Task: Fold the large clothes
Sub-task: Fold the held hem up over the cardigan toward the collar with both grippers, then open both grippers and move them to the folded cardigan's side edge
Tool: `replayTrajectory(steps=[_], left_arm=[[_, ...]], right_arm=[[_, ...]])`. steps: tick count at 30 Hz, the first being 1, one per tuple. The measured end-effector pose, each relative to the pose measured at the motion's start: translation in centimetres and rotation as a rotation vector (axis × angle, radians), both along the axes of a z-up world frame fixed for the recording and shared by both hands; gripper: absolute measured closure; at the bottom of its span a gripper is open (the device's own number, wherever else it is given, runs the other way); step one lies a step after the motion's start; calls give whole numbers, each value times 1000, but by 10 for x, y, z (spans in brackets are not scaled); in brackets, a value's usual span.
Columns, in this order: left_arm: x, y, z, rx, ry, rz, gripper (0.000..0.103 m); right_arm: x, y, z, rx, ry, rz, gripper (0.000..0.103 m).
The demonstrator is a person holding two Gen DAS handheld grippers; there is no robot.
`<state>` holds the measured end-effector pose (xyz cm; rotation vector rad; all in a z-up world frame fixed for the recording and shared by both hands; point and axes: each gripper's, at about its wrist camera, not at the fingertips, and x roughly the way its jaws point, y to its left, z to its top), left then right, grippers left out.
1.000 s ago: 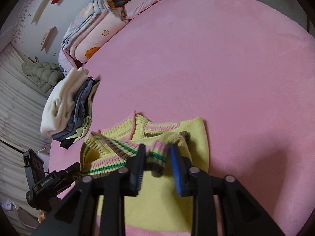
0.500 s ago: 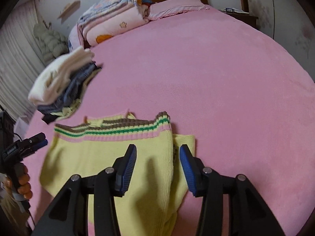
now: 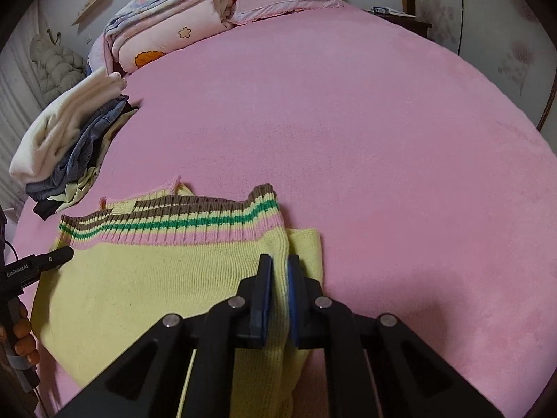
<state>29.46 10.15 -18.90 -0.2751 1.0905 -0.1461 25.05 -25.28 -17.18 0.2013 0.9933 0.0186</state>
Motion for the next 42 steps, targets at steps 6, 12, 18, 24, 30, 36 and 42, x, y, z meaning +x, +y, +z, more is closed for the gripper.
replayTrajectory(steps=[6,12,18,24,30,36,42], left_arm=[[-41,-2,48,126,-76,9,30],[-90,6,83,69,-94,63,30],[-137,20,64,-122,-17,127,30],[-156,18,7,-325,80,135,30],[-151,15,-19,-427,24,141,30],[-141,13,-24,-461,-26,130,30],[-121,11,-27,-484,-57,139,30]], right_arm=[[-27,11,52,-57,-109,23,83],[-71,28,96,-26,-220,49,83],[-101,58,108,3,-290,70,83],[-117,82,84,24,-289,96,83],[-118,100,60,26,-254,114,83],[-119,107,52,27,-247,128,83],[-115,113,44,31,-232,145,83]])
